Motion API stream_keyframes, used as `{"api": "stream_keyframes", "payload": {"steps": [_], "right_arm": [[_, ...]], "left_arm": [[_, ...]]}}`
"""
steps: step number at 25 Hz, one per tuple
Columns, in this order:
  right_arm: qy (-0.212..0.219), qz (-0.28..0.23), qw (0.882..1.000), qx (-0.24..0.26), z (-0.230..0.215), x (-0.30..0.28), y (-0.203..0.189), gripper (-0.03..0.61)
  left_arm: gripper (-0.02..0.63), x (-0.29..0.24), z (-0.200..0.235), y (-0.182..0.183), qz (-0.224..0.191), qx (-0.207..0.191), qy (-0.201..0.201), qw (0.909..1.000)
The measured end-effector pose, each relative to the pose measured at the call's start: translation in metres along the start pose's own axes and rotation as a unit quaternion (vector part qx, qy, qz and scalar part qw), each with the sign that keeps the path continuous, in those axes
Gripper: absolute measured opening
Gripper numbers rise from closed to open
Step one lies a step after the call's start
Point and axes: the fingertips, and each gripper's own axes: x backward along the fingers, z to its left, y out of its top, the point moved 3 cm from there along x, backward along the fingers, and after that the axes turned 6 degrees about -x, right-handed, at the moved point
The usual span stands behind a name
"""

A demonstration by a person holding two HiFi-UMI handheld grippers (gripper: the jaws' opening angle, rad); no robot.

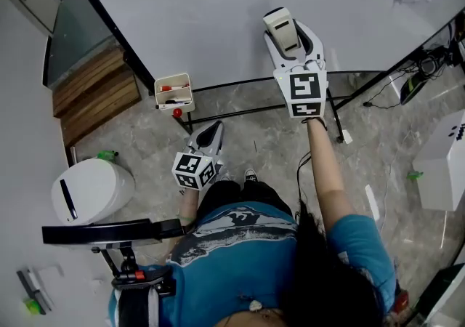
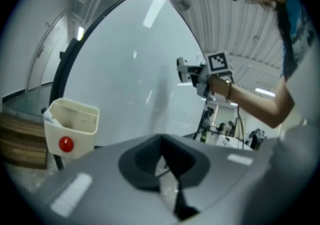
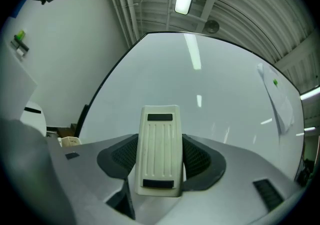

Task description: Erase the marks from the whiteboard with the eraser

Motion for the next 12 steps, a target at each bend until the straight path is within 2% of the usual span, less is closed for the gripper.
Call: {"api": "stream_keyframes", "payload": {"steps": [6, 12], "right_arm": [[0.029, 0.06, 0.997, -0.046, 0.069, 0.043, -0.059, 0.262], [0.054, 0.108, 0.99, -0.071, 0.112, 0.086, -0.101, 0.262]], "left_arm": [[0.005, 0.022, -0.005, -0.025, 0.014, 0.023, 0.0, 0.9996], [0.003, 0.034, -0.021, -0.034, 0.017, 0.027, -0.001, 0.9995]]}}
